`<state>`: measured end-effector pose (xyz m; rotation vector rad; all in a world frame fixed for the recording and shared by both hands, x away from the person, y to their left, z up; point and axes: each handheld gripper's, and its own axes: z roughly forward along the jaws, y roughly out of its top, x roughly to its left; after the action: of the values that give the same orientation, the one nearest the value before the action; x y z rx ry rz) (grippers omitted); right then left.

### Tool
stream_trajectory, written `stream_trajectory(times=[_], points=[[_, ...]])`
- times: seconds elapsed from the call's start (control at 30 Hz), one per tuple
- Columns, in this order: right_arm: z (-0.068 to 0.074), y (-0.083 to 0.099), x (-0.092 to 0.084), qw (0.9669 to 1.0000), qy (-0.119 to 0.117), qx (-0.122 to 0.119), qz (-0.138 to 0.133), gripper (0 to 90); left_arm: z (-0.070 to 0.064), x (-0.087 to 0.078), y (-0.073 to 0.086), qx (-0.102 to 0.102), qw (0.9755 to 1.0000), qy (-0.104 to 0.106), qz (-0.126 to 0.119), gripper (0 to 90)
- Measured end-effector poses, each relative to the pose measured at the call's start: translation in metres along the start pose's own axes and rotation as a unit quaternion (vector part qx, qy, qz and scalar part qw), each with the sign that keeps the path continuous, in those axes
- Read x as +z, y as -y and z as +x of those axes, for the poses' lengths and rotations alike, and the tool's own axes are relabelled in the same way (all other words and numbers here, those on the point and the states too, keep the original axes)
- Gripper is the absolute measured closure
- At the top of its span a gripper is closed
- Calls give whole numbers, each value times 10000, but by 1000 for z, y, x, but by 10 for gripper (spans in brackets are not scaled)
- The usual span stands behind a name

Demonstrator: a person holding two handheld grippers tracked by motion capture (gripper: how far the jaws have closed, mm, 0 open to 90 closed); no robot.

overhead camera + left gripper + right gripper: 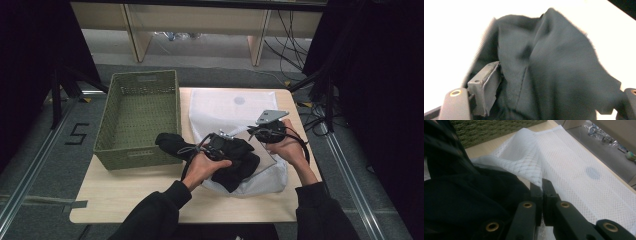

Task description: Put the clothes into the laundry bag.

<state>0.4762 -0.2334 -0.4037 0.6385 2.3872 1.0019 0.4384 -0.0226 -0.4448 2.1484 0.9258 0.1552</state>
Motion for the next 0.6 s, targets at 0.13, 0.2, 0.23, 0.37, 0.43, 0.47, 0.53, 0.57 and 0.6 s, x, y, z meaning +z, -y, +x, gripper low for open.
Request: stream_trajectory(times=[0.13,0.2,0.23,0.37,0.43,0.47,0.53,0.57,0.6], points=[[1,0,0,10000,12,70,14,897,3,-51,-7,123,9995,-16,-298,173],[1,-1,-1,10000,-12,35,9,896,10,-72,-6,189,9990,-186,-366,194],[1,-1,-1,10000,-14,28,6,896,15,-83,-5,162,9987,-274,-395,196],[2,-1,0,10000,1,67,15,896,43,-121,5,79,9973,-475,-556,206],[2,-1,0,10000,4,87,33,896,57,-134,14,6,9962,-685,-542,219],[1,-1,0,10000,-5,27,9,896,64,-139,19,3,9958,-784,-475,210],[1,-1,0,10000,79,-14,14,896,79,-144,29,58,9954,-913,-299,206],[1,-1,1,10000,-17,30,50,896,86,-144,34,13,9952,-951,-220,201],[1,-1,1,10000,-4,-14,29,896,93,-142,39,-66,9952,-967,-135,191]])
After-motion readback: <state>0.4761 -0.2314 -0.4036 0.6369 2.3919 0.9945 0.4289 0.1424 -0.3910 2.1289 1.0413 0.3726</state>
